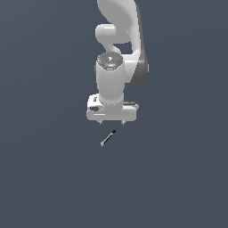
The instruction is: Pick up the object and move it to a goal position.
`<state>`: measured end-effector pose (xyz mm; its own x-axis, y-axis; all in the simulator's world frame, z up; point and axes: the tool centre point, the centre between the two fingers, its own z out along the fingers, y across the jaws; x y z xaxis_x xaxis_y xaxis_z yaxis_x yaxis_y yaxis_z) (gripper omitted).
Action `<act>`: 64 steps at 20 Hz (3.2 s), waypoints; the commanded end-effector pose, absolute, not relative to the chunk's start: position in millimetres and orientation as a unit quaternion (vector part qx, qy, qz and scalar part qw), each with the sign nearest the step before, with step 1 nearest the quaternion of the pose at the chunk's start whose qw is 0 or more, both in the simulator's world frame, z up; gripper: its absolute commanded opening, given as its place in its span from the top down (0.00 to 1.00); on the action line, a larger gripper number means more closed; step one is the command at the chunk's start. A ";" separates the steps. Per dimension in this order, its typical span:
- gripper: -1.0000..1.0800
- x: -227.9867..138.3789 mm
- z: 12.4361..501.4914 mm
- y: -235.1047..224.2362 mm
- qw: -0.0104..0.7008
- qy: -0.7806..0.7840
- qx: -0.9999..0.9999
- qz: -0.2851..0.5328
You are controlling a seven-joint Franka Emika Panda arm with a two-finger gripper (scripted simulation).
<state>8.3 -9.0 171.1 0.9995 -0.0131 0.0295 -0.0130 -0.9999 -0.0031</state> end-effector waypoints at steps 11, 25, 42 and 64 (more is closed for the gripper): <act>0.04 17.1 185.2 -27.4 -0.014 -0.009 -0.999 -0.031; 0.04 14.8 158.4 -26.0 -0.006 0.063 -0.998 -0.024; 0.04 2.0 79.3 -28.7 0.002 0.281 -0.960 -0.004; 0.04 -3.8 33.6 -30.6 0.000 0.334 -0.943 0.000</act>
